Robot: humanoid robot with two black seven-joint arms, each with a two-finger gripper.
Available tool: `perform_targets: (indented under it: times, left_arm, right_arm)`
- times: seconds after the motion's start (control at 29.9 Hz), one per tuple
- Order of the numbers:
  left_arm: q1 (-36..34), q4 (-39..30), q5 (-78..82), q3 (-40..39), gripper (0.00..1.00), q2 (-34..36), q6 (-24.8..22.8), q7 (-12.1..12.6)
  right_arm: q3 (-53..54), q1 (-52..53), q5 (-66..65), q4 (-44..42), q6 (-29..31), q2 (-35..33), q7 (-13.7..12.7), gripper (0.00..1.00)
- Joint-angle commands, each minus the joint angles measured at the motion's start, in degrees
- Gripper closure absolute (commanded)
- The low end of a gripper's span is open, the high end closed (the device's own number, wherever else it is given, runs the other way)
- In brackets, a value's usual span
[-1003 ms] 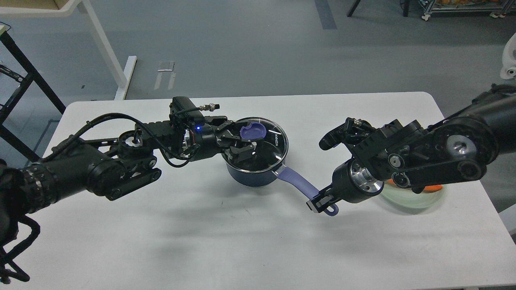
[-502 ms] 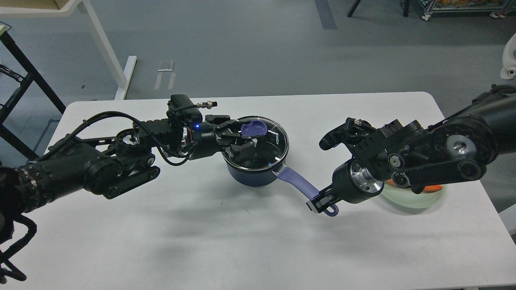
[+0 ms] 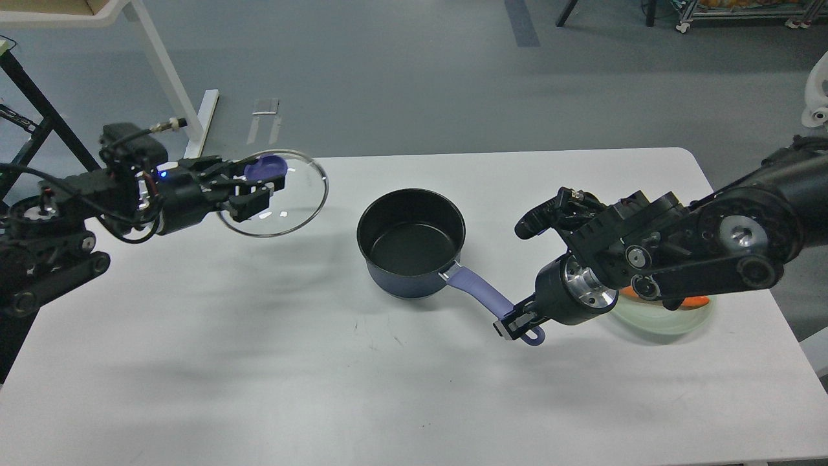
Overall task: Open pot lid
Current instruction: 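Lift the glass lid off the pot with the left gripper, then lower the lid onto the table beside the pot and release it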
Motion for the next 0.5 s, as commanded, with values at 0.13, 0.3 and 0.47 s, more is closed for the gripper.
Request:
perform_targets:
  times: [0.13, 0.3, 0.47]
  left_arm:
    - [10.77, 1.85, -0.15, 0.21, 0.55, 2.67, 6.71, 0.0]
    - [13.85, 5.37, -0.68, 0.21, 0.54, 1.35, 8.38, 0.0]
    - [14.91, 5.55, -1.03, 0.3, 0.53, 0.73, 8.56, 0.0]
  right_arm:
    - [-0.07, 0.01, -0.06, 0.01, 0.01, -0.06, 0.01, 0.81]
    - [-0.07, 0.01, -0.06, 0.01, 0.01, 0.02, 0.01, 0.81]
    - [-0.07, 0.01, -0.14, 0.01, 0.01, -0.06, 0.01, 0.81]
